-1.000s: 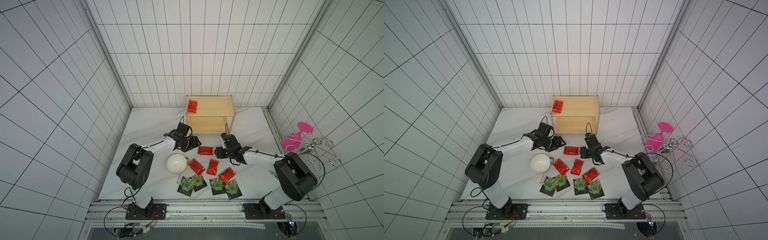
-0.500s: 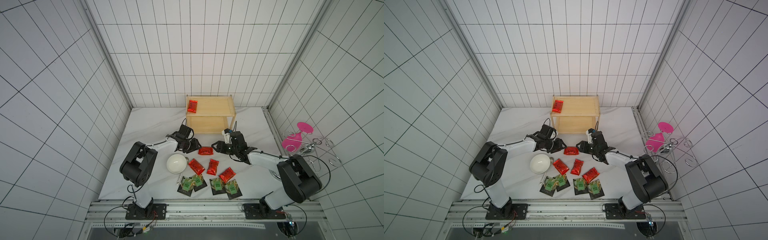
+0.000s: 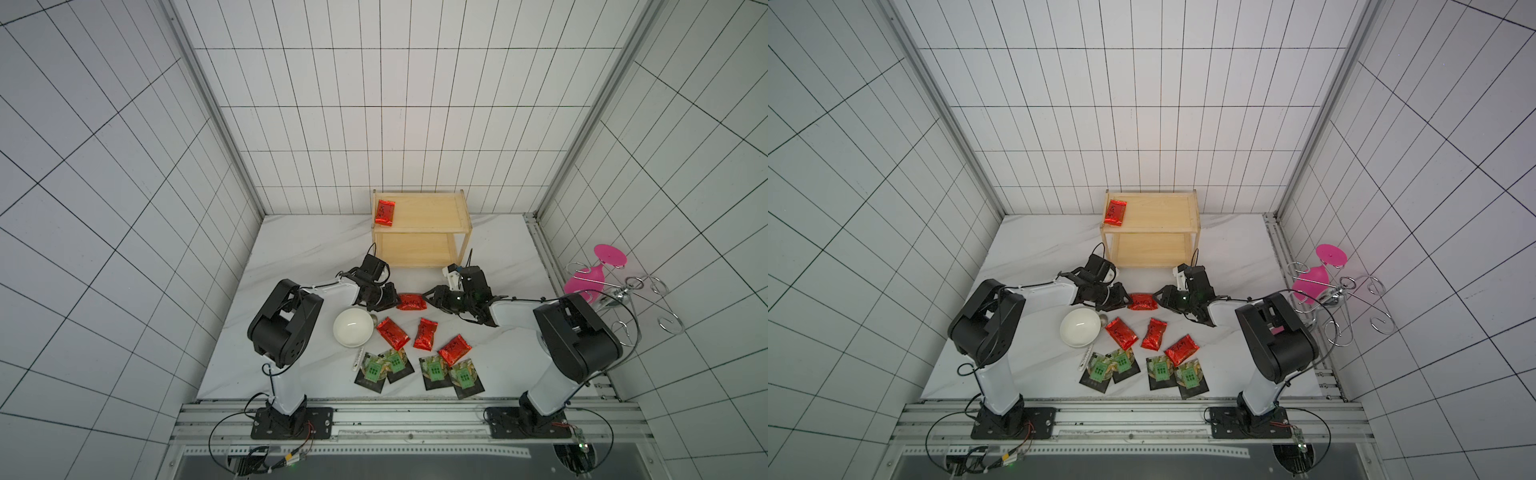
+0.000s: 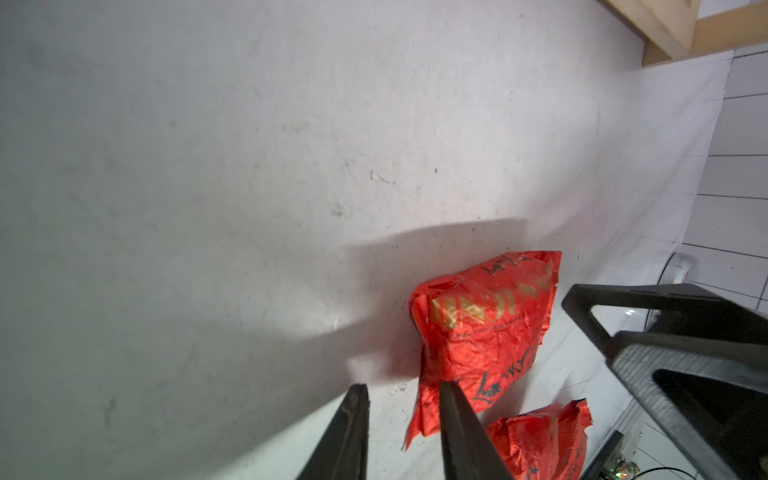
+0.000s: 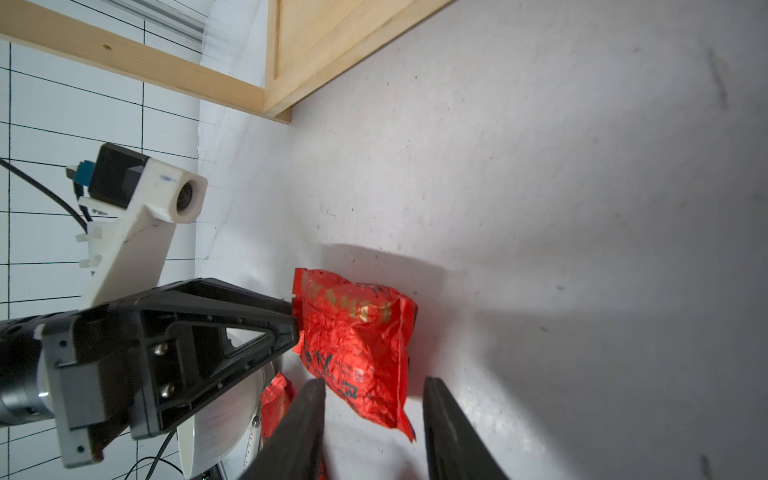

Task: Place the tea bags on the shelf by color
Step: Pick up the tea bag from the center of the board.

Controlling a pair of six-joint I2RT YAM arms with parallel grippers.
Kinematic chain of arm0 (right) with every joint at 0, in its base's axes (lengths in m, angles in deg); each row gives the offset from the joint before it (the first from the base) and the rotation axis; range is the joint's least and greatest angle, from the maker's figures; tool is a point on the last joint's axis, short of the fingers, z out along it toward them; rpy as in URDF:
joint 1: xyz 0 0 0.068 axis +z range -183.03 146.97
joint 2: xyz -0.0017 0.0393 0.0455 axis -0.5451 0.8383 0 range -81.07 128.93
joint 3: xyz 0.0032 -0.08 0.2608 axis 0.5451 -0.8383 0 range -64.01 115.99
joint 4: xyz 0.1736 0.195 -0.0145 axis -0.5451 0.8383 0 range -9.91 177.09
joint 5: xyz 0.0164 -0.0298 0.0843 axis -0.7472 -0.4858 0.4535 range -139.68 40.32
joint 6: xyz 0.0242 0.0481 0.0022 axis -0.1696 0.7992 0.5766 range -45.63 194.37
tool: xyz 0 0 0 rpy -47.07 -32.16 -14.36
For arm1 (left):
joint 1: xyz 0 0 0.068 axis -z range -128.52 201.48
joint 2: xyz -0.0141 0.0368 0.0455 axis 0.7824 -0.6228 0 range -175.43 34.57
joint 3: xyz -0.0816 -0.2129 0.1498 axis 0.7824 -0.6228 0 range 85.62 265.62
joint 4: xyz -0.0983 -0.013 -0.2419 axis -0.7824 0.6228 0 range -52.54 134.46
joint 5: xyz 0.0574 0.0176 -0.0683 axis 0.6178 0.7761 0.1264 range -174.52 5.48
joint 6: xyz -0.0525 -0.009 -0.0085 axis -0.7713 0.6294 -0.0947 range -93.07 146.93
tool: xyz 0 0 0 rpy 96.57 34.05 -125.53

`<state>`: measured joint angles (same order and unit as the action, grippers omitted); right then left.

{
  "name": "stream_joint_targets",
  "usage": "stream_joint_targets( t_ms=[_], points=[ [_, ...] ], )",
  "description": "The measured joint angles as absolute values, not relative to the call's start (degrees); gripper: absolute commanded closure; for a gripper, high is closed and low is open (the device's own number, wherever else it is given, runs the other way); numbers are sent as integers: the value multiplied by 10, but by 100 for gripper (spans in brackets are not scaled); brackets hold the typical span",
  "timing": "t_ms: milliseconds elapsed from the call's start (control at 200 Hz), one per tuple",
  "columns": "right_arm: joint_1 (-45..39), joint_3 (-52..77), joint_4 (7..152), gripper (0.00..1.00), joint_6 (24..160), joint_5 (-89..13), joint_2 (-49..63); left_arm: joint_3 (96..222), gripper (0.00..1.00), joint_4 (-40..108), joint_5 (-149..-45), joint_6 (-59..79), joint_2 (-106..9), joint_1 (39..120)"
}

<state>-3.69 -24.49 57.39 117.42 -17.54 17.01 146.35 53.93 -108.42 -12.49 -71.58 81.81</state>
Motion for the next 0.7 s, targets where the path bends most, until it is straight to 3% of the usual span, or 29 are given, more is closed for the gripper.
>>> stream_joint_targets(
  t_ms=[200,390,700],
  points=[
    [-41,-245,560,61,1188,-164,191,1458,80,526,-1088,-124,-718,818],
    [-48,-245,546,61,1196,-158,191,1455,100,517,-1091,-123,-725,818],
    [-76,-245,554,61,1203,-140,171,1453,100,512,-1103,-122,-721,818]
  ],
)
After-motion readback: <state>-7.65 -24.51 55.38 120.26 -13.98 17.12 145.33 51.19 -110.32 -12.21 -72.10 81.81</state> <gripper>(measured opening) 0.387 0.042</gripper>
